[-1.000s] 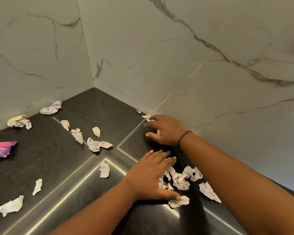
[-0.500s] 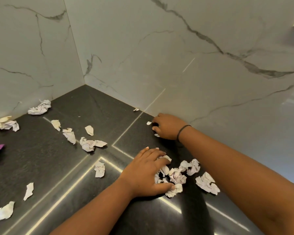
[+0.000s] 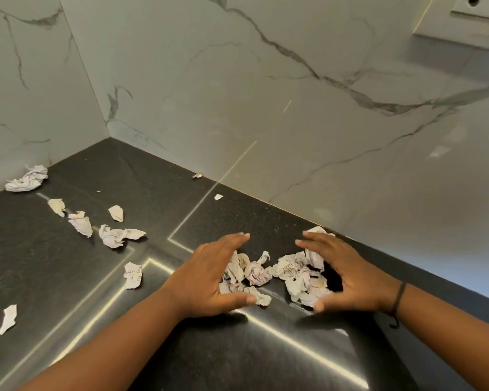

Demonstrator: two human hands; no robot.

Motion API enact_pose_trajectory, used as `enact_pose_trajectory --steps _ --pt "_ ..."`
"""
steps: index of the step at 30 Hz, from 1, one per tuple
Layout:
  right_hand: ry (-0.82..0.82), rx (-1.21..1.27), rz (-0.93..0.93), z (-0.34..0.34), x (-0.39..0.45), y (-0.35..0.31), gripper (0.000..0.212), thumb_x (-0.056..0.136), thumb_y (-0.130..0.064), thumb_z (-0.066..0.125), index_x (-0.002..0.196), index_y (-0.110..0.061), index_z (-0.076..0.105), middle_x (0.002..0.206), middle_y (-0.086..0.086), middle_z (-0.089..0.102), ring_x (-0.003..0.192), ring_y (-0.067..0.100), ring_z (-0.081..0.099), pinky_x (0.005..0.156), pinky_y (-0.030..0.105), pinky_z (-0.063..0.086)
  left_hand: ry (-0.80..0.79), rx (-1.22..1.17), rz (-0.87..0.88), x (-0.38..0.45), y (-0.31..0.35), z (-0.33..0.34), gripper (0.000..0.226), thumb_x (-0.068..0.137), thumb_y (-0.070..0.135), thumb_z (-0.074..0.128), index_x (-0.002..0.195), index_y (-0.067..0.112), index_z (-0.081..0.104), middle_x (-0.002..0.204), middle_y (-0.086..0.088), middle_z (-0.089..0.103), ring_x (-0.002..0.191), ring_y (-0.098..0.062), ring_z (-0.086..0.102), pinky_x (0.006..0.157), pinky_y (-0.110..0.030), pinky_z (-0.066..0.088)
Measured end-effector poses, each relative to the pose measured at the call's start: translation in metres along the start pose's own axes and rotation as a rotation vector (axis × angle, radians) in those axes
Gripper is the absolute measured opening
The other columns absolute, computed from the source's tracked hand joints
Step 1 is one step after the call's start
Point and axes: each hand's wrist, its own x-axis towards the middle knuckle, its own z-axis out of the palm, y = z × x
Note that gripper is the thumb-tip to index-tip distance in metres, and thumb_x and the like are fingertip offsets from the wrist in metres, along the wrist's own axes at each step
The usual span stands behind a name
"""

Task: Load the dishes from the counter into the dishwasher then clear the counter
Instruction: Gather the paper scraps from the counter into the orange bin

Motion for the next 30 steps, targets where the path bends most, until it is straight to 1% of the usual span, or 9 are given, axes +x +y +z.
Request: enact_pose_trajectory --steps 2,4,8,14,17,19,24,28,30 --pt "-0.030 -0.210 0.008 0.012 -0.010 0.009 0.121 0.050 -0.094 0.054 0.147 -0.049 -0.002 0.157 -0.017 -0.015 0.146 0.010 -0.018 0.117 0.041 -0.007 -0.101 0.053 0.014 0.001 0.002 -0.001 0.117 0.058 0.088 0.051 0.148 0.043 -0.010 0.156 0.023 -0.009 0.139 0.008 -0.001 0.113 -0.025 0.006" --pt "0.033 -0.235 0.053 0.017 -0.006 0.015 0.129 0.045 -0.094 0.057 0.146 -0.049 -0.010 0.156 -0.015 -0.023 0.144 0.014 -0.026 0.116 0.049 -0.009 -0.159 0.120 0.036 0.005 0.003 0.000 0.126 0.052 0.089 0.056 0.145 0.046 -0.019 0.155 0.023 -0.020 0.141 0.005 -0.010 0.113 -0.024 -0.001" --pt "0.048 -0.185 0.100 0.015 0.025 0.014 0.131 0.042 -0.094 0.058 0.143 -0.053 -0.014 0.158 -0.013 -0.017 0.147 0.016 -0.016 0.118 0.055 0.003 -0.207 0.183 0.057 0.013 0.006 0.003 0.124 0.056 0.087 0.058 0.141 0.050 -0.024 0.155 0.016 -0.026 0.141 -0.001 -0.016 0.113 -0.028 -0.005" --pt "0.074 -0.060 -0.083 0.026 0.058 -0.012 0.110 0.053 -0.086 0.061 0.146 -0.045 0.020 0.154 -0.008 0.021 0.142 0.011 0.016 0.116 0.034 0.015 -0.185 0.225 0.099 0.024 0.005 0.012 0.100 0.067 0.087 0.046 0.145 0.052 -0.006 0.159 0.009 0.008 0.146 -0.011 0.002 0.116 -0.029 -0.002" --pt "0.154 -0.084 -0.153 0.042 0.071 -0.029 0.081 0.068 -0.077 0.056 0.135 -0.033 0.045 0.136 -0.006 0.045 0.128 0.013 0.033 0.111 0.033 0.026 -0.060 0.182 0.100 0.026 0.003 0.018 0.081 0.075 0.081 0.046 0.143 0.040 0.032 0.144 0.007 0.039 0.138 -0.011 0.027 0.116 -0.032 0.019" --pt "0.220 -0.073 -0.130 0.050 0.073 -0.037 0.066 0.075 -0.071 0.050 0.124 -0.027 0.055 0.122 -0.006 0.053 0.115 0.016 0.042 0.102 0.037 0.035 0.049 0.194 0.091 0.026 0.003 0.025 0.061 0.080 0.074 0.048 0.128 0.037 0.044 0.123 0.009 0.051 0.119 -0.013 0.043 0.102 -0.036 0.036" --pt "0.274 -0.226 -0.058 0.060 0.066 -0.047 0.062 0.078 -0.069 0.036 0.104 -0.020 0.063 0.096 0.002 0.060 0.085 0.024 0.054 0.073 0.036 0.040 0.143 0.277 0.026 0.021 0.011 0.031 0.052 0.080 0.071 0.045 0.108 0.028 0.050 0.097 0.007 0.055 0.083 -0.016 0.055 0.071 -0.032 0.046" --pt "0.245 -0.297 0.018 0.061 0.054 -0.064 0.075 0.077 -0.073 0.016 0.098 -0.018 0.062 0.092 0.006 0.061 0.079 0.030 0.060 0.063 0.037 0.046 0.135 0.312 -0.147 0.008 0.028 0.026 0.057 0.082 0.069 0.048 0.119 0.026 0.044 0.110 0.006 0.061 0.096 -0.021 0.062 0.070 -0.031 0.043" --pt "0.302 -0.323 0.002 0.063 0.043 -0.074 0.064 0.080 -0.065 0.018 0.091 -0.022 0.064 0.085 0.003 0.061 0.071 0.025 0.062 0.053 0.029 0.042 0.133 0.265 -0.256 -0.004 0.036 0.023 0.058 0.084 0.063 0.052 0.126 0.025 0.043 0.114 0.004 0.064 0.102 -0.023 0.063 0.075 -0.034 0.045"
